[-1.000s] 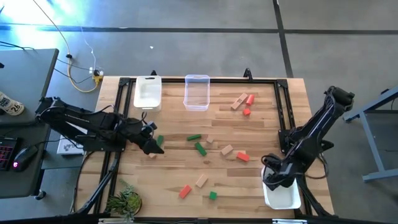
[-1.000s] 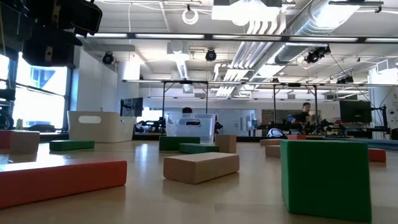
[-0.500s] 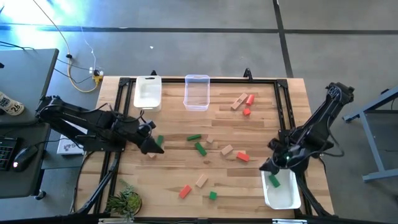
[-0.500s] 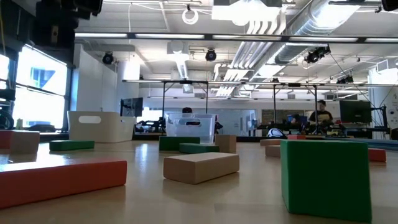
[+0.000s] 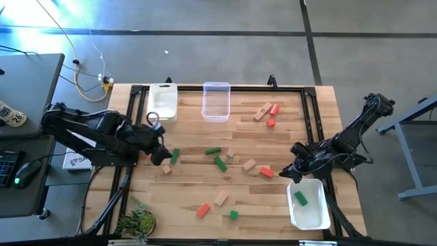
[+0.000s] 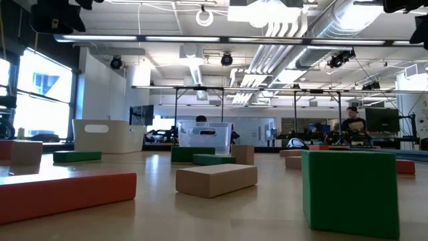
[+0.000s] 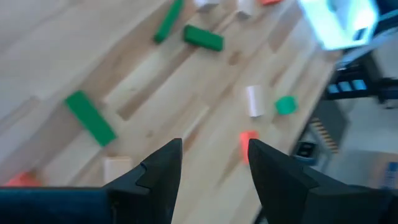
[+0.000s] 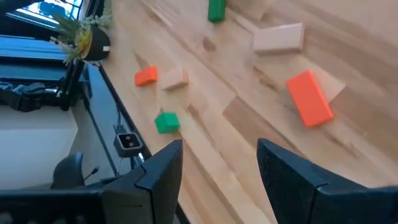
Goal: Sort & place blocks by color
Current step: Put the brown block into the top white bin
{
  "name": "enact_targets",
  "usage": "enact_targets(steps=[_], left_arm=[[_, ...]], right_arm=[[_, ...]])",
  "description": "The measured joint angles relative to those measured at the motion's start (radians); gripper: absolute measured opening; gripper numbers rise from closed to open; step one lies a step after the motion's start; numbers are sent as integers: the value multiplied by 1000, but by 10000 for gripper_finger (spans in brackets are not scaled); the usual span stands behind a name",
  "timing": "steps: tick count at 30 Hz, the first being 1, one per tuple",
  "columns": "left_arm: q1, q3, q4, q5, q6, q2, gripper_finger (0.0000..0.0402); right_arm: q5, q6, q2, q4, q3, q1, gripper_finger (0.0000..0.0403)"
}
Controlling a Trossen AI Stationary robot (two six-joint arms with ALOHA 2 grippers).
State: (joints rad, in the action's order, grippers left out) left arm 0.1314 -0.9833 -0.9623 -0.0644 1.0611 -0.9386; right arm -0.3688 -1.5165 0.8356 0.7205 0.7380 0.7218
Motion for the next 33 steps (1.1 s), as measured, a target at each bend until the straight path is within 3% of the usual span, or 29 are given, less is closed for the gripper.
enact_targets(steps=[15, 24, 33], left_arm=[[47, -12, -105, -41, -65, -236, 172], [120, -12, -172, -154, 96, -286, 172], [161, -12, -221, -155, 265, -319, 172]], right_arm=[[47, 102, 0, 3, 0, -87, 193], [48, 154, 1, 4, 0, -122, 193], [51, 156, 2, 9, 0, -135, 193]])
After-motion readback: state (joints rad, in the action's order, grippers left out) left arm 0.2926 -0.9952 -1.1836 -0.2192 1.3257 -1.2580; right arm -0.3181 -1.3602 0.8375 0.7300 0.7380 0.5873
